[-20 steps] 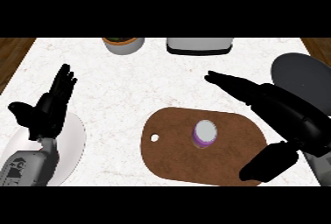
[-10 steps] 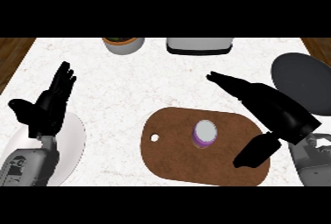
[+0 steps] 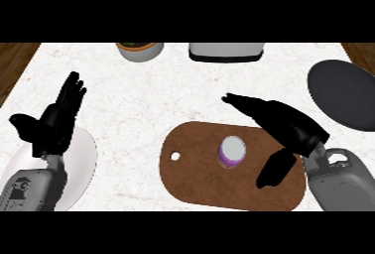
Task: Pick the can from the cutting board and place it in the pan
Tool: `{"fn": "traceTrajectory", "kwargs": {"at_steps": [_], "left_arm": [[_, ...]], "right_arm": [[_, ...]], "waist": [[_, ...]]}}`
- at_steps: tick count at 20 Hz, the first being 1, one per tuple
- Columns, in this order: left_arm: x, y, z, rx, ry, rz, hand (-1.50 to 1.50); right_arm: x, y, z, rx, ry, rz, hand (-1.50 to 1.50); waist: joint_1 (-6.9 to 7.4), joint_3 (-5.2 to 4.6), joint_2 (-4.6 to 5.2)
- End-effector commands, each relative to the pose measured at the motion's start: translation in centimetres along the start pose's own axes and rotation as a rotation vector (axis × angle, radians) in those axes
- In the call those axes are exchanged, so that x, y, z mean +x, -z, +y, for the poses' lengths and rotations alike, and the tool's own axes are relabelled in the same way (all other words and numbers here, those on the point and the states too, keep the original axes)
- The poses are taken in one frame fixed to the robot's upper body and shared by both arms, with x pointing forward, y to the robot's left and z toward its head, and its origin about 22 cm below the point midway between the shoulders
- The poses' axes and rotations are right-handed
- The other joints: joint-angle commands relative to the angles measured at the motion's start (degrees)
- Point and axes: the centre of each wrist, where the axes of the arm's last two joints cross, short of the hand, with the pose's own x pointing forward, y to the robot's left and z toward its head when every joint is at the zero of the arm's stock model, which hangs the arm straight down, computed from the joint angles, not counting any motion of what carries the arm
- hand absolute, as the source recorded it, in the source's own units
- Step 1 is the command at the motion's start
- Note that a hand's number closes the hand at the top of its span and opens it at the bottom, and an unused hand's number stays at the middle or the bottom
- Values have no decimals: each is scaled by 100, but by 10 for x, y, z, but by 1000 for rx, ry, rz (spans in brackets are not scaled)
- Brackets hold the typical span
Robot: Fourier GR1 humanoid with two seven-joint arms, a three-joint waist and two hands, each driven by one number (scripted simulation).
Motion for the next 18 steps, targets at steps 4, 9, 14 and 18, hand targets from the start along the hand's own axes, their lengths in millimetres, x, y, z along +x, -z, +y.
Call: {"fn": "traceTrajectory", "kwargs": {"at_steps": [4,9,14,18], "left_arm": [[16,1,0,5,-13,3,0],[-5,4,-5,7,-5,-6,0],[11,-5,8,0,3,-1,0],[10,-9,-11,-6,-10,8,0]], "right_arm": [[-3,13,19,35,-54,10,-150],[12,18,23,53,-147,66,-150],[16,20,28,116,-227,135,-150],[2,36,34,126,-238,166,-150]], "waist": [[-2,0,-5],[-12,-1,-2],[6,-1,-8],[12,1,-4]]}}
